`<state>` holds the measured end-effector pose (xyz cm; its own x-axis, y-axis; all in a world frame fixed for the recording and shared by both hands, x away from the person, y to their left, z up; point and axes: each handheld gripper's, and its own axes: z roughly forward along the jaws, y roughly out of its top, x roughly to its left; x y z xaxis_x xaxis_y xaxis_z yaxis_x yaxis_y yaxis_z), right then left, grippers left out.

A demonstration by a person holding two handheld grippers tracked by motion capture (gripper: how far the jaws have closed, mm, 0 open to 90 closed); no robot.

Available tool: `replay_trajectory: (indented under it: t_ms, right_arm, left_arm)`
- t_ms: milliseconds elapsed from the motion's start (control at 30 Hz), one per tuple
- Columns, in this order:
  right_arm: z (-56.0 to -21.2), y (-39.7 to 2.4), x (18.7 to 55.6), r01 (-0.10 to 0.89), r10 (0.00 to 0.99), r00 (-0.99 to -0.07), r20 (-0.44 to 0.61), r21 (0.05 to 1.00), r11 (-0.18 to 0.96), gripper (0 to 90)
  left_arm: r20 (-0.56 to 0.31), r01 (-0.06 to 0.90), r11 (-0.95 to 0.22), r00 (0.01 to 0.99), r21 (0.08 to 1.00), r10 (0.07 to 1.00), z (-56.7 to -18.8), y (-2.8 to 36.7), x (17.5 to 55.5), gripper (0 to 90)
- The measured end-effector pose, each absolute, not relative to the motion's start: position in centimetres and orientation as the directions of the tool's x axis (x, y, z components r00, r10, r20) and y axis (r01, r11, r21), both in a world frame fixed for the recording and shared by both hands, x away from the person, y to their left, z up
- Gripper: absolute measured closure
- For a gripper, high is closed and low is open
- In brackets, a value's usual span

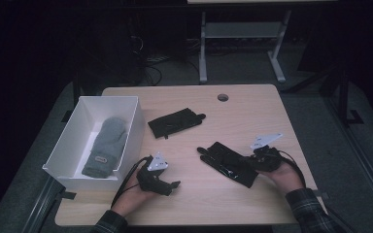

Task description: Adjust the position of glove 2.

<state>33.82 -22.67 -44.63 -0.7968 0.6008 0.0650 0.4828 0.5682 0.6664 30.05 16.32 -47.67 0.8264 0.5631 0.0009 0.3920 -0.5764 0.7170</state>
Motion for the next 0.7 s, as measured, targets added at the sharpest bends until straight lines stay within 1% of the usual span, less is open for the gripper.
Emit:
replay_trajectory:
  t_ms: [133, 267, 433, 700]
  right_arm:
    - [-44.8, -24.6, 34.2, 0.524, 0.634, -0.768, 0.093, 0.66, 0.538, 89.4]
    - [-45.6, -24.8, 34.2, 0.541, 0.629, -0.77, 0.103, 0.628, 0.559, 90.0]
    - [-45.5, -24.0, 33.6, 0.506, 0.587, -0.805, 0.089, 0.621, 0.599, 90.0]
    - [-45.4, -22.3, 31.9, 0.476, 0.526, -0.843, 0.113, 0.611, 0.632, 90.0]
  left_arm:
    - [0.001, 0.392, -0.577, 0.827, 0.717, 0.563, -47.7, 16.3, 30.1, 12.7]
    - [0.001, 0.391, -0.577, 0.827, 0.717, 0.563, -47.7, 16.3, 30.0, 12.7]
    - [0.001, 0.391, -0.576, 0.827, 0.718, 0.562, -47.7, 16.4, 30.0, 12.7]
    - [0.001, 0.391, -0.576, 0.827, 0.718, 0.562, -47.7, 16.4, 30.0, 12.7]
